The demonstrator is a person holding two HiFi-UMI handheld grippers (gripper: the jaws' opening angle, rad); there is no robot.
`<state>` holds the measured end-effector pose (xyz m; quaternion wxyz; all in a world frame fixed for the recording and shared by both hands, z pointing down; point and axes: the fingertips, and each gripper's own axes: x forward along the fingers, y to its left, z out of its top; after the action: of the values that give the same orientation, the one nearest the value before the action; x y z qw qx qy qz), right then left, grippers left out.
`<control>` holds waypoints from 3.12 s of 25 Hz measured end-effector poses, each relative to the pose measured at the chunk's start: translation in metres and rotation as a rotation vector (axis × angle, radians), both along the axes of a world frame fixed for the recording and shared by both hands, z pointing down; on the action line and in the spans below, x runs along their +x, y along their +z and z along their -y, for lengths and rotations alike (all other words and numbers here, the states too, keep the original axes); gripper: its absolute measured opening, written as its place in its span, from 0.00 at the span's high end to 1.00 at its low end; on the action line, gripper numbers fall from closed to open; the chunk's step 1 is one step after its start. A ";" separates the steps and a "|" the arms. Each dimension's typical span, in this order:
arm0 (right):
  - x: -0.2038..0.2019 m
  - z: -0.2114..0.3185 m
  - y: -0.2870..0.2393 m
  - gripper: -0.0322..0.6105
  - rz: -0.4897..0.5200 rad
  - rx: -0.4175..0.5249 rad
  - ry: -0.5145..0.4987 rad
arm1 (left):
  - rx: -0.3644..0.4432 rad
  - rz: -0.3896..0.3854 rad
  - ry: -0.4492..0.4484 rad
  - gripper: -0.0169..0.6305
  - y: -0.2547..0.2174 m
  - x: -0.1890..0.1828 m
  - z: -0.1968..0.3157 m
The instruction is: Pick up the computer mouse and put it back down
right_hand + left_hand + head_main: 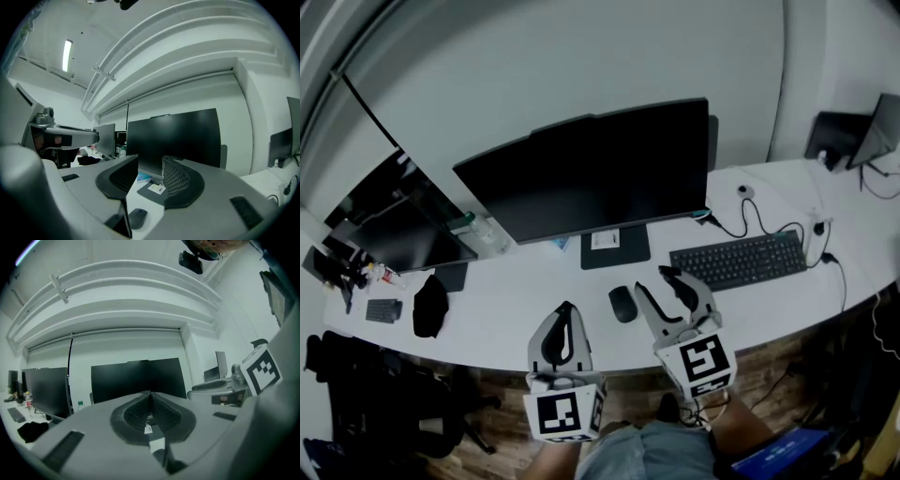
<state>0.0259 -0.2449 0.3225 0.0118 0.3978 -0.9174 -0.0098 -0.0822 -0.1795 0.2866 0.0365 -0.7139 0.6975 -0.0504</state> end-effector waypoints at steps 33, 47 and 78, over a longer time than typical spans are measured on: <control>-0.102 0.054 0.128 0.59 -0.209 -0.273 0.046 | -0.187 -0.142 0.080 0.97 0.092 -0.108 0.070; -0.099 0.045 0.232 0.45 -0.314 -0.482 0.089 | -0.350 -0.164 0.096 0.97 0.167 -0.126 0.081; -0.097 0.034 0.281 0.45 -0.442 -0.612 0.100 | -0.408 -0.234 0.082 0.97 0.199 -0.135 0.085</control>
<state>-0.0712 -0.2793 0.6038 0.3282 0.4084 -0.8326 0.1796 -0.2177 -0.2646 0.4852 -0.1873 -0.7353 0.6427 -0.1058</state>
